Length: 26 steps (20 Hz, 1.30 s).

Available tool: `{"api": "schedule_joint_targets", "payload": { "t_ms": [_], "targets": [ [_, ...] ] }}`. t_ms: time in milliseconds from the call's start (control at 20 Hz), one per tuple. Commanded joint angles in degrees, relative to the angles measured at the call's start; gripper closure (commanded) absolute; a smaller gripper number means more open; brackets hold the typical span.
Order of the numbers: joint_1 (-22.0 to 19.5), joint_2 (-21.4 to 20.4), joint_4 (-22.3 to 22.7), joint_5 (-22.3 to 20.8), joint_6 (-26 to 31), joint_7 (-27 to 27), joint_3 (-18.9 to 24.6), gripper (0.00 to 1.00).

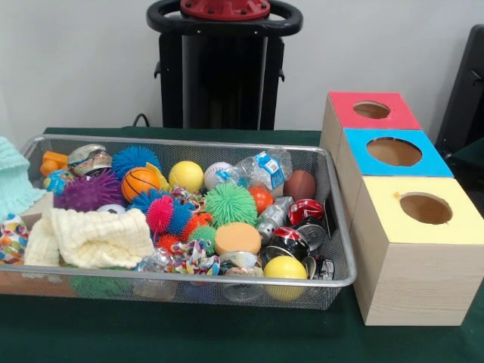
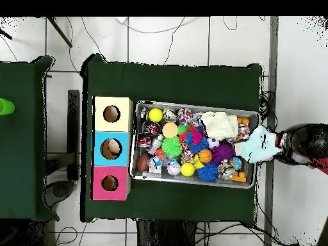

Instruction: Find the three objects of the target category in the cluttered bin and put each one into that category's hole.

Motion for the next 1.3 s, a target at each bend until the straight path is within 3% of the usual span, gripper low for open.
{"api": "schedule_joint_targets", "payload": {
  "t_ms": [50, 500, 950, 1300],
  "targets": [
    [2.16, -0.84, 6.05, -4.38, -3.47, -14.11, 13.18, 1.00],
    [3.07, -3.59, 9.14, -7.66, -5.74, -9.25, 13.68, 1.00],
    [8.38, -3.00, 5.15, -9.35, -4.01, -1.77, 11.43, 1.00],
    [10.20, -2.46, 7.24, -9.28, -7.32, 1.29, 10.53, 1.00]
  ]
}}
